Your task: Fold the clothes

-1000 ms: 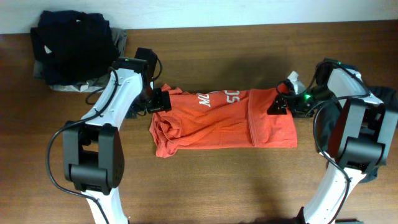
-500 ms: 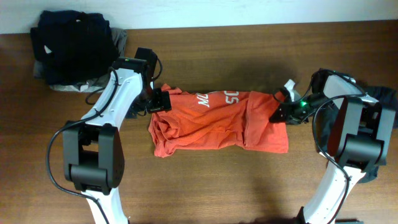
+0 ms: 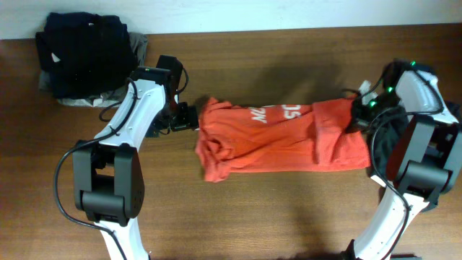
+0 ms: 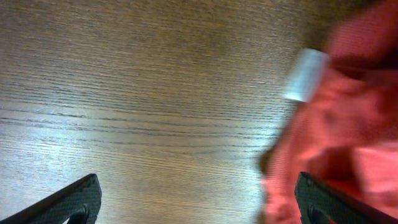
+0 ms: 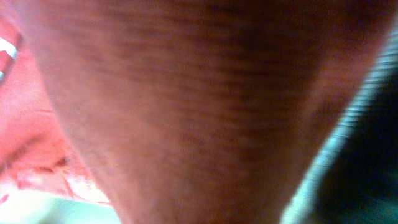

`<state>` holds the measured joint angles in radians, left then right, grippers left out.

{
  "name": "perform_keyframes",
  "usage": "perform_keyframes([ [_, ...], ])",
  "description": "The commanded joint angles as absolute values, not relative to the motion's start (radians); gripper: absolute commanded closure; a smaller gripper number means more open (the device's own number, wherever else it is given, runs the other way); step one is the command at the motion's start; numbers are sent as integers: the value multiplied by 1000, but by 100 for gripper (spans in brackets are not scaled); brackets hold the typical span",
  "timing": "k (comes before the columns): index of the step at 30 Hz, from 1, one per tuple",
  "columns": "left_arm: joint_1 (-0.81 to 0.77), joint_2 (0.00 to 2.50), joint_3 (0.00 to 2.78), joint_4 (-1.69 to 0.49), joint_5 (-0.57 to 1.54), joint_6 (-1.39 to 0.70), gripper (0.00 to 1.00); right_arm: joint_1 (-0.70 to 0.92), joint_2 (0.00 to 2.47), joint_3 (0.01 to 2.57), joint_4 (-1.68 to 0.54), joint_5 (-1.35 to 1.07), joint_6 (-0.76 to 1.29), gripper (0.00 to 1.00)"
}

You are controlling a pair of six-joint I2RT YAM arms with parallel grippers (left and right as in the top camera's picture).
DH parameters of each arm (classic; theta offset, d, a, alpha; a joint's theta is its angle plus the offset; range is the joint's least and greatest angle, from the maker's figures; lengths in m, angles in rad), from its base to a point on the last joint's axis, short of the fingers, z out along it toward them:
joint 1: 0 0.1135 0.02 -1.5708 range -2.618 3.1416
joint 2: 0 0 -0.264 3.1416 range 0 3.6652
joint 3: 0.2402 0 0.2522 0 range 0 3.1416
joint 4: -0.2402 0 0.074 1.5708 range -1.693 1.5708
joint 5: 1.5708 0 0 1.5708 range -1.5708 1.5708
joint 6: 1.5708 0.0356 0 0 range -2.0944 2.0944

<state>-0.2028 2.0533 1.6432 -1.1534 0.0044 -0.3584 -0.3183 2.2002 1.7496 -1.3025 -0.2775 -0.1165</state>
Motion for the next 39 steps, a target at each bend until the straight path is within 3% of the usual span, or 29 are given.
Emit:
perform_keyframes([
  [1, -203, 2065, 1634, -1151, 12, -343, 1, -280, 2206, 1870, -1372, -16, 2, 96],
  [7, -203, 2065, 1634, -1150, 12, -344, 1, -142, 2206, 1888, -1403, 161, 65, 96],
  [16, -203, 2065, 1634, -1151, 12, -343, 1, 90, 2206, 1889, -1404, 173, 107, 96],
  [22, -203, 2065, 1634, -1151, 12, -343, 1, 179, 2206, 1888, -1407, 168, 114, 89],
  [24, -203, 2065, 1634, -1151, 12, -343, 1, 195, 2206, 1888, -1408, 159, 114, 80],
  [27, -203, 2065, 1634, -1152, 12, -343, 1, 223, 2206, 1888, -1418, 120, 113, 34],
  [28, -203, 2065, 1634, -1152, 12, -343, 1, 226, 2206, 1888, -1422, 114, 113, 23],
  [29, -203, 2065, 1634, -1152, 12, -343, 1, 230, 2206, 1888, -1424, 106, 113, 18],
  [31, -203, 2065, 1634, -1152, 12, -343, 1, 236, 2206, 1888, -1425, 88, 113, 14],
  [39, -203, 2065, 1634, -1151, 12, -343, 1, 226, 2205, 1920, -1448, 37, 153, 14],
])
